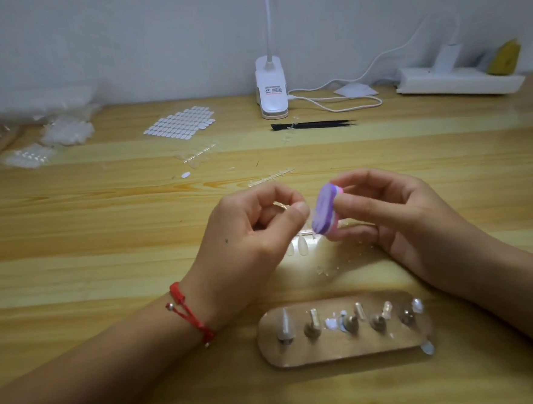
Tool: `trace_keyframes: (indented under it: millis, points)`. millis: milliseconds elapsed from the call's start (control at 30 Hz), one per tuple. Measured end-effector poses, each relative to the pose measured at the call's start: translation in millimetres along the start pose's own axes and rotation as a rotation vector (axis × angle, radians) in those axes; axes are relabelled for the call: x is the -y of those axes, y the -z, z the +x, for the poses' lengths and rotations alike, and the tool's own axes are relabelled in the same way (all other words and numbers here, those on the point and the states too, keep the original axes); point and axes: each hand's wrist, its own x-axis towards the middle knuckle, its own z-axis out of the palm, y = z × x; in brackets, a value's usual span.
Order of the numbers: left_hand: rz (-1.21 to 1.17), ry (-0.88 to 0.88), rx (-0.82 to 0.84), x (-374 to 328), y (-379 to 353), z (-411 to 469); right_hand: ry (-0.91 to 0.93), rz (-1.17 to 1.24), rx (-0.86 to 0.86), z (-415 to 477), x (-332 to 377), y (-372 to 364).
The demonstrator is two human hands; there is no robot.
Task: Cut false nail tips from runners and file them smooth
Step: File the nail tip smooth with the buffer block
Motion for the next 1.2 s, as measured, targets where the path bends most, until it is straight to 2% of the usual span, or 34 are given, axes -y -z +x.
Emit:
trace_keyframes:
  millis: [133, 233, 367, 500, 667, 867, 967, 1067, 1200]
  points:
    - [0.007, -0.010, -0.015, 0.4, -0.8, -0.3, -0.018, -0.158, 0.098, -2.9, 0.7, -3.1]
    - [0.006, -0.001, -0.022, 0.6, -0.5, 0.7, 0.002, -0.079, 0.015, -1.0, 0.7, -1.3]
    - [0.017, -0.013, -0.029, 1.2, -0.6, 0.0, -0.017, -0.172, 0.085, -3.3, 0.3, -3.9]
    - [-0.025, 0.008, -0.034, 1.0, -0.4, 0.3, 0.001, -0.074, 0.000, -1.4, 1.0, -1.8]
    - [-0.011, 0.014, -0.062, 1.8, -0.1, 1.9, 0.002, -0.203, 0.096, -5.1, 2.1, -4.6]
    - [-0.074, 0.070, -0.149, 3.0, 1.3, 5.9, 0.000, -0.030, -0.004, 0.4, -1.9, 0.2]
    - [-0.070, 0.074, -0.112, 2.7, -0.5, 4.9, -0.004, 0.059, -0.025, 2.2, -2.6, 2.5]
    - [-0.048, 0.076, -0.059, 1.2, -2.7, 3.0, -0.006, 0.037, 0.009, 2.4, -3.0, 2.3]
    - [-0.046, 0.063, -0.106, 0.1, -1.5, 3.3, -0.011, -0.033, 0.058, 1.0, -3.2, 1.2]
